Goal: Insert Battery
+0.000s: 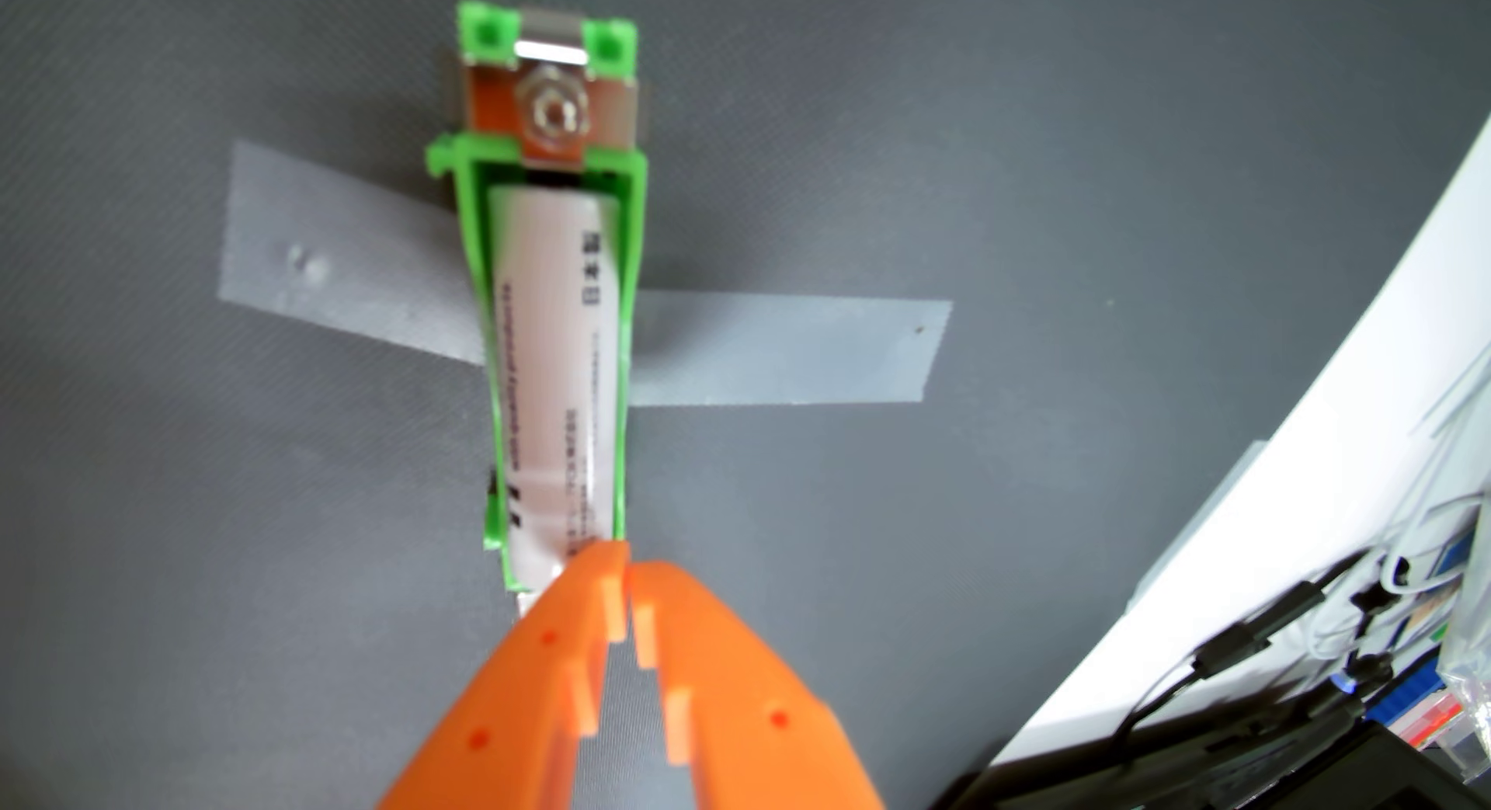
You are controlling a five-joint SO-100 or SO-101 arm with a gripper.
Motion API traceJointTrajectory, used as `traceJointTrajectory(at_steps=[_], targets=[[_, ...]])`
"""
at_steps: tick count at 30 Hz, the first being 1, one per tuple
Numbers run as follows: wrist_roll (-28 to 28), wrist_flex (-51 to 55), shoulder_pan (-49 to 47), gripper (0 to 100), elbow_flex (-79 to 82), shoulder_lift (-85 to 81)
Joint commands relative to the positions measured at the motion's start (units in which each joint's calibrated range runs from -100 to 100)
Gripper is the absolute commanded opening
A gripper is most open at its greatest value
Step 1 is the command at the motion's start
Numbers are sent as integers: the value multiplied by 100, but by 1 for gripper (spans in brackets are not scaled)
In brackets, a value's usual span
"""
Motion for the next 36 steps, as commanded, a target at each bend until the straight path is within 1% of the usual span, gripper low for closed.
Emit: traceJointTrajectory(at_steps=[1, 36], targets=[[23, 20, 54, 2, -25, -108], [18, 88, -40, 2, 128, -166]])
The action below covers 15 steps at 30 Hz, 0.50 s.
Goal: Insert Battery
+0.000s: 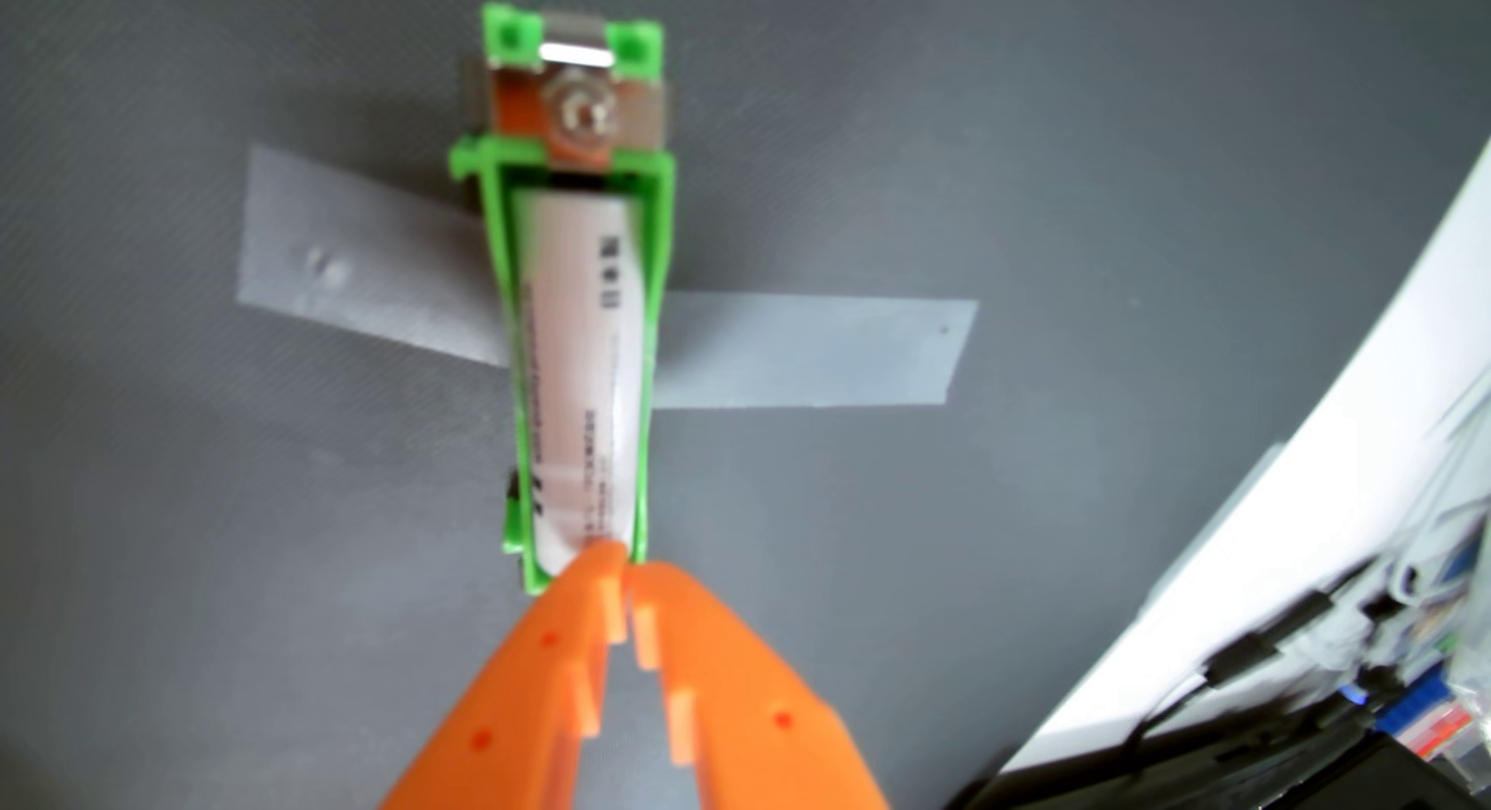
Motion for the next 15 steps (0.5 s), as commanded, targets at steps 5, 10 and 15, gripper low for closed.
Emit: traceJointTrajectory(at_steps=[5, 10, 15], targets=[[13, 63, -44, 2, -7, -108], [13, 63, -44, 2, -7, -108], [3, 63, -44, 2, -106, -116]])
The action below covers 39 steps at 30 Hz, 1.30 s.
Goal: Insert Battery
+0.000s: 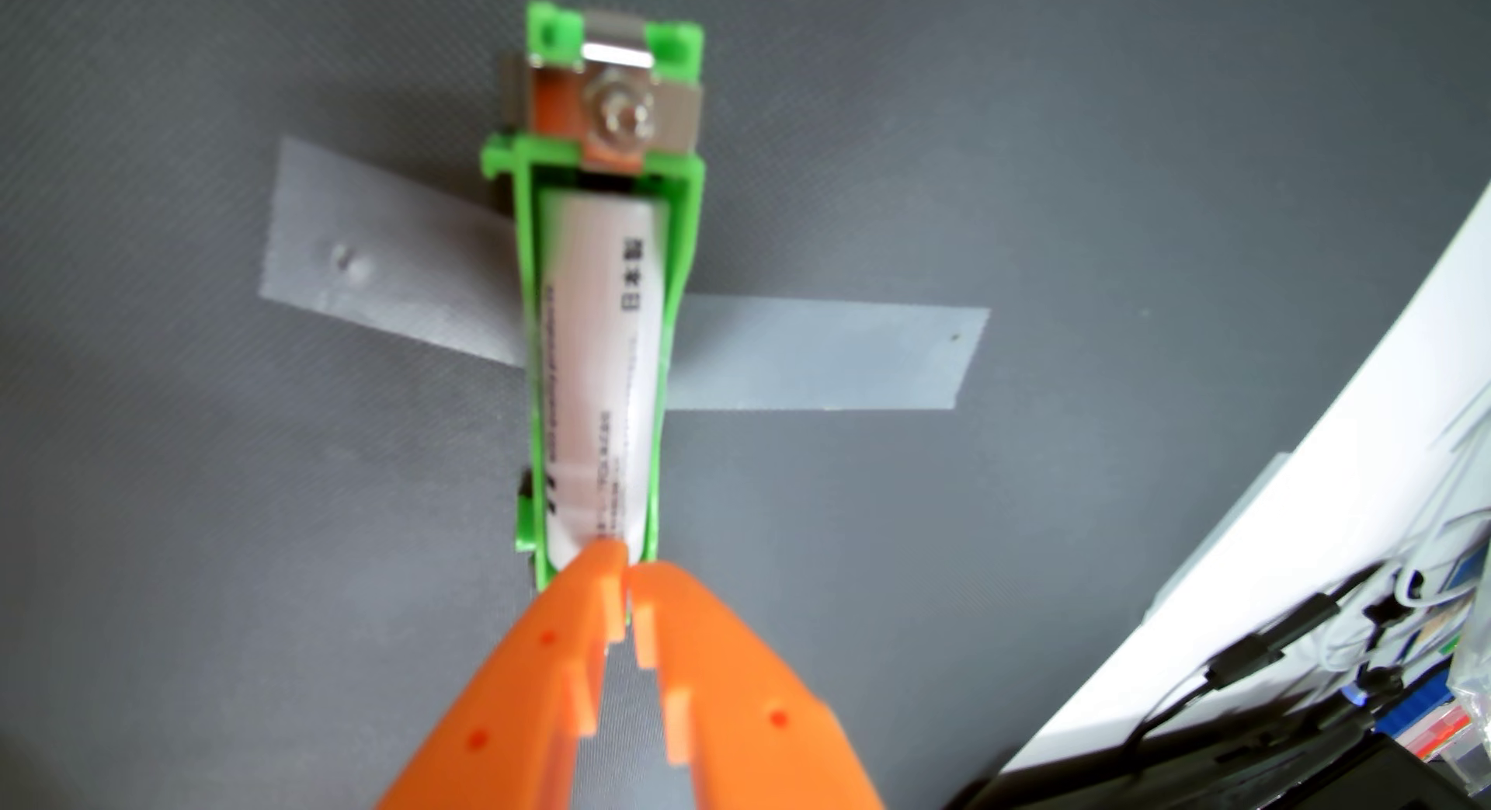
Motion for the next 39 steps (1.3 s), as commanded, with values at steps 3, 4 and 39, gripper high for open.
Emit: traceJointTrajectory(at_steps=[3, 4, 39], targets=[[-7, 38, -36, 2, -322, -124], [-13, 55, -36, 2, -394, -124], [621, -106, 1629, 2, 3334, -6210]])
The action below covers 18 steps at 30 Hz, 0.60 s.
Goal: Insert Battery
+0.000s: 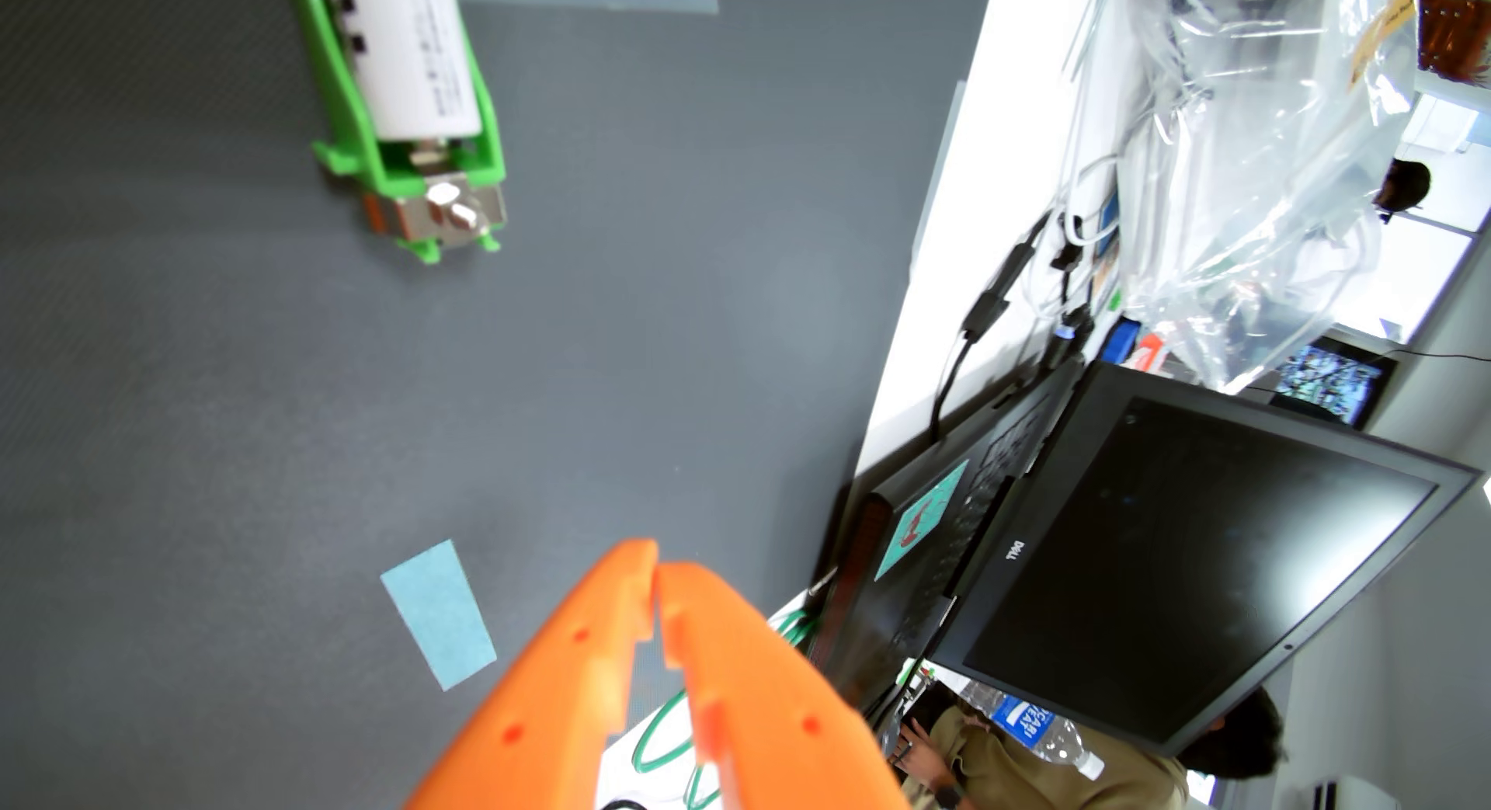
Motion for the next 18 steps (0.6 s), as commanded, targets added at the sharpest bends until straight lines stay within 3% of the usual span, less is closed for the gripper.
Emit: traceJointTrajectory(at_steps=[1, 12, 18], targets=[[23, -72, 64, 2, 142, -312], [23, -56, 64, 2, 1285, -2038], [23, -64, 64, 2, 1375, -2054]])
